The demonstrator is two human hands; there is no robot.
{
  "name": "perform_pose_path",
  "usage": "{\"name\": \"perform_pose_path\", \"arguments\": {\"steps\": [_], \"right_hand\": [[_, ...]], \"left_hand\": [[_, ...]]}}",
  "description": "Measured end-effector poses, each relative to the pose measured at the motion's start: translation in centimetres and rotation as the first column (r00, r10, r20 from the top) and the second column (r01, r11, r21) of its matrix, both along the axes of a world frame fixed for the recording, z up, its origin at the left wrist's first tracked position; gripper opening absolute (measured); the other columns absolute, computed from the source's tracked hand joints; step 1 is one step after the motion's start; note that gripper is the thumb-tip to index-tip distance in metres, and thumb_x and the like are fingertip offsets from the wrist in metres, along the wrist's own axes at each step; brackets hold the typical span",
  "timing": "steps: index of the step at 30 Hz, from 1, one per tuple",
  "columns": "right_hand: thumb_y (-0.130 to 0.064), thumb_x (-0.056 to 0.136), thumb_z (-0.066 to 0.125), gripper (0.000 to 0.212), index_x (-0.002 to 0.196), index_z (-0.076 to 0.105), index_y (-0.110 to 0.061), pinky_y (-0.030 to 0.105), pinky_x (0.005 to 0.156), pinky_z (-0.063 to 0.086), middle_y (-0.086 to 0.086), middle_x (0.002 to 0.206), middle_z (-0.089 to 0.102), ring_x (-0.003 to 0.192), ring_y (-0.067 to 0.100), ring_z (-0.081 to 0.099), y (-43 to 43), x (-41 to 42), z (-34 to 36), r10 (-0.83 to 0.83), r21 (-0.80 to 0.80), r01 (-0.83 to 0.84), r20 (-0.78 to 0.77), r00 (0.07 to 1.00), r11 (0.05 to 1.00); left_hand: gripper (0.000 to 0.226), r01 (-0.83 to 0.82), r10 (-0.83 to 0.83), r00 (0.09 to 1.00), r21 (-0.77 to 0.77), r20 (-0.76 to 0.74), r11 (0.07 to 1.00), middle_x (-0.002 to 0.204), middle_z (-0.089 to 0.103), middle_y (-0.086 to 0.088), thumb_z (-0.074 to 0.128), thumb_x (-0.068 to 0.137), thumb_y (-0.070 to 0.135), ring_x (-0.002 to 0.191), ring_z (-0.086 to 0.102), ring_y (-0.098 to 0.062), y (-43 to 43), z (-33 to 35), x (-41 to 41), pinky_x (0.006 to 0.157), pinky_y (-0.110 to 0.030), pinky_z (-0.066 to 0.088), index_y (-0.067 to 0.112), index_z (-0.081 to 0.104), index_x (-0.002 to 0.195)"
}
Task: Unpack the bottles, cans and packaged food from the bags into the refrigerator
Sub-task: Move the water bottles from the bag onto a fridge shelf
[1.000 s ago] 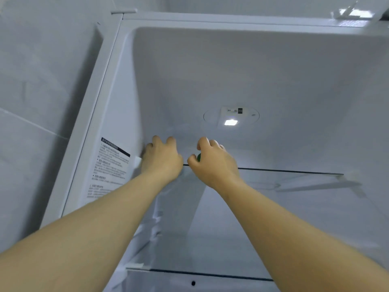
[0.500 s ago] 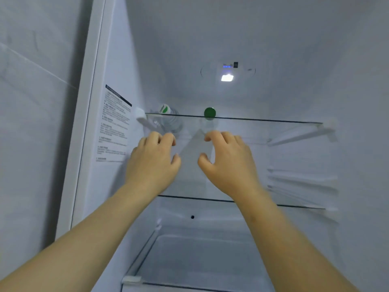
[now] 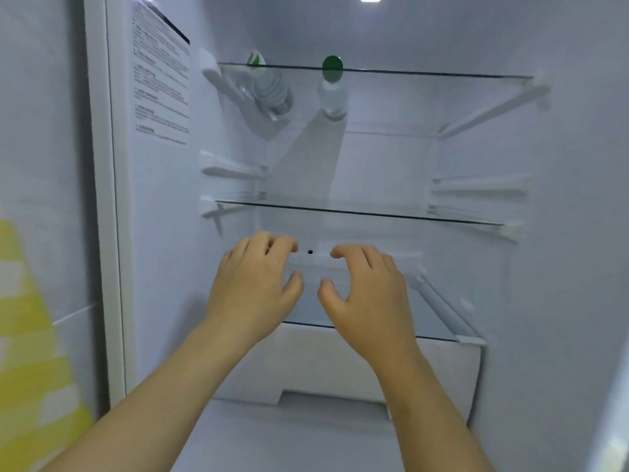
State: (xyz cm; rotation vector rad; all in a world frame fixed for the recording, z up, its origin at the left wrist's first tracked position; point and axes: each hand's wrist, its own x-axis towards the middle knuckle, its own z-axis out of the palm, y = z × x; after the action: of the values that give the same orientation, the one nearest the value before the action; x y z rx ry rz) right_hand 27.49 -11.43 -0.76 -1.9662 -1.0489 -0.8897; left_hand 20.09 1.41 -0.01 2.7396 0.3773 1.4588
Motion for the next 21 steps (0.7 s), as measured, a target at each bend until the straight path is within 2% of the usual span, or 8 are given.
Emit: {"name": "perform_pose_path", "arguments": {"steps": [5,11,15,19,21], "right_hand": [[-0.039,0.08,0.043,0.047,0.124,0.051,-0.023,0.031,0.099,0.031,-0.007,0.126,0.051,0.117,0.016,0.043,-3.9,-0.3,-3.8,-0.106,-0.136,0.089,-0.121,0.987,0.987],[-0.035,0.084,0.05,0.043,0.125,0.052,-0.022,0.029,0.096,0.031,-0.005,0.128,0.051,0.119,0.017,0.044,-7.4,-2.9,-9.7,-0.313,-0.239,0.262,-0.206,0.927,0.935],[-0.037,0.085,0.049,0.044,0.128,0.05,-0.023,0.026,0.095,0.03,-0.004,0.13,0.046,0.118,0.016,0.043,-9.7,-6.3,-13.1,-0.453,-0.27,0.381,-0.305,0.838,0.884],[-0.039,0.083,0.044,0.047,0.126,0.051,-0.023,0.027,0.096,0.033,-0.004,0.126,0.048,0.115,0.017,0.046,-12.1,-10.9,-16.4,-0.578,-0.29,0.5,-0.401,0.711,0.816],[-0.039,0.087,0.046,0.043,0.128,0.048,-0.027,0.025,0.098,0.031,-0.006,0.129,0.046,0.12,0.014,0.041,-13.8,-13.6,-17.8,-0.643,-0.318,0.56,-0.429,0.634,0.765]], "left_hand": [[0.028,0.104,-0.106,0.99,-0.023,-0.091,0.994,0.087,0.062,-0.008,0.053,0.072,0.026,0.076,0.06,-0.032,-2.3,-4.0,0.3,0.063,-0.039,0.047,0.01,0.064,0.093],[0.026,0.285,-0.291,0.928,-0.06,-0.234,0.957,0.086,0.062,-0.009,0.069,0.069,0.017,0.072,0.059,-0.031,-5.1,-9.4,1.1,0.059,-0.037,0.046,0.01,0.064,0.094],[0.029,0.429,-0.423,0.841,-0.059,-0.338,0.901,0.083,0.062,-0.008,0.074,0.065,0.017,0.069,0.06,-0.03,-7.0,-12.4,0.4,0.054,-0.037,0.046,0.012,0.065,0.092],[0.027,0.565,-0.547,0.735,-0.084,-0.401,0.821,0.09,0.064,-0.006,0.064,0.071,0.022,0.079,0.062,-0.029,-9.6,-15.2,-1.0,0.062,-0.037,0.047,0.014,0.065,0.096],[0.029,0.642,-0.626,0.639,-0.139,-0.446,0.754,0.103,0.061,-0.006,0.063,0.081,0.021,0.092,0.058,-0.029,-11.9,-16.3,-2.2,0.074,-0.036,0.044,0.014,0.062,0.109]]}}
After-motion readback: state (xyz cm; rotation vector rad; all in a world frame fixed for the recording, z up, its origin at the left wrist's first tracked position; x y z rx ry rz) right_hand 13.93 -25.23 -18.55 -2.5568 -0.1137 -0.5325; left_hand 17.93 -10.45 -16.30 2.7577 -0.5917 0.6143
